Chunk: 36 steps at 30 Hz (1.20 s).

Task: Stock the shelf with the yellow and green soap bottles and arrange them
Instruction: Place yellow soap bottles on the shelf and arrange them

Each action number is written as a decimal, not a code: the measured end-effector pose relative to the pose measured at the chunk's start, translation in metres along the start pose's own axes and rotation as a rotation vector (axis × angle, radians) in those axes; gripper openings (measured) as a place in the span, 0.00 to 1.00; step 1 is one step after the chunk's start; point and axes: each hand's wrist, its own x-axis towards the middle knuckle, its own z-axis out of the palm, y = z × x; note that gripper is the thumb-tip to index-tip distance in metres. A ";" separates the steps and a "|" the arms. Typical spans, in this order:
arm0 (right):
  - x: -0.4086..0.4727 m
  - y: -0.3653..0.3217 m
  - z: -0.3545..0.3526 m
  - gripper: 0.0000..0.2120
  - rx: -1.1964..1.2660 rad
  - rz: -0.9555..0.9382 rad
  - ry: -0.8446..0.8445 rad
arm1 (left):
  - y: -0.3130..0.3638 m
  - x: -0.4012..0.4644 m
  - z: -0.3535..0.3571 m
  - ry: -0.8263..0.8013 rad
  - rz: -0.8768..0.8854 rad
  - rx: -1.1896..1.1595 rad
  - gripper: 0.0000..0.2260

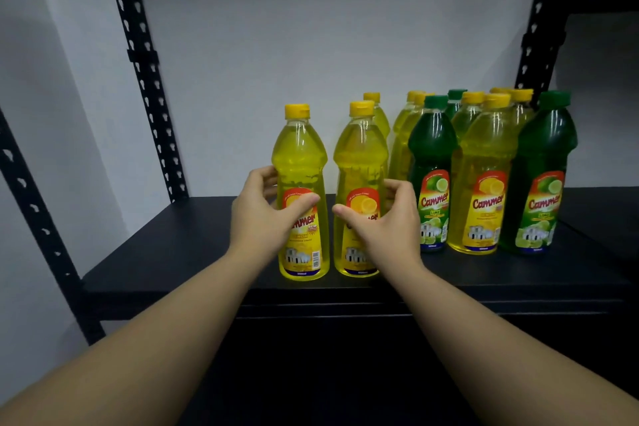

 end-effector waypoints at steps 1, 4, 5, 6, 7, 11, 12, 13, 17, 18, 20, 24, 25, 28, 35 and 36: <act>0.000 0.004 0.000 0.45 0.008 0.000 -0.010 | -0.003 -0.003 0.000 0.004 0.007 0.004 0.34; -0.005 0.019 -0.005 0.50 0.023 0.049 -0.170 | -0.013 -0.013 -0.001 -0.051 0.007 0.035 0.38; -0.009 0.024 -0.007 0.52 0.018 0.071 -0.246 | -0.016 -0.017 -0.003 -0.092 -0.002 0.040 0.41; -0.012 0.029 -0.010 0.52 0.015 0.088 -0.311 | -0.020 -0.020 -0.005 -0.135 -0.011 0.049 0.45; -0.014 0.032 -0.013 0.51 0.018 0.091 -0.356 | -0.023 -0.023 -0.006 -0.178 -0.018 0.063 0.48; -0.017 0.031 -0.019 0.44 0.046 0.095 -0.385 | -0.033 -0.031 -0.007 -0.262 -0.078 0.119 0.44; -0.017 0.030 -0.018 0.44 0.049 0.103 -0.380 | -0.034 -0.031 -0.008 -0.264 -0.091 0.133 0.43; -0.018 0.028 -0.017 0.44 0.046 0.107 -0.378 | -0.036 -0.031 -0.009 -0.270 -0.099 0.139 0.42; -0.020 0.026 -0.016 0.44 0.050 0.112 -0.386 | -0.041 -0.031 -0.014 -0.308 -0.138 0.102 0.43; -0.020 0.025 -0.017 0.44 0.056 0.115 -0.391 | -0.042 -0.031 -0.014 -0.308 -0.143 0.098 0.42; -0.021 0.022 -0.018 0.43 0.066 0.124 -0.404 | -0.045 -0.032 -0.014 -0.290 -0.152 0.089 0.40; -0.022 0.021 -0.019 0.41 0.078 0.159 -0.408 | -0.054 -0.026 -0.017 -0.244 -0.188 0.111 0.36; -0.022 0.021 -0.019 0.41 0.076 0.170 -0.405 | -0.057 -0.022 -0.019 -0.236 -0.193 0.116 0.35; -0.022 0.020 -0.018 0.40 0.070 0.191 -0.404 | -0.073 -0.005 -0.031 -0.214 -0.207 0.133 0.35; -0.020 0.023 -0.016 0.42 0.060 0.192 -0.427 | -0.123 0.049 -0.066 -0.150 -0.256 0.282 0.34; -0.020 0.023 -0.016 0.41 0.056 0.190 -0.429 | -0.129 0.056 -0.070 -0.137 -0.268 0.302 0.33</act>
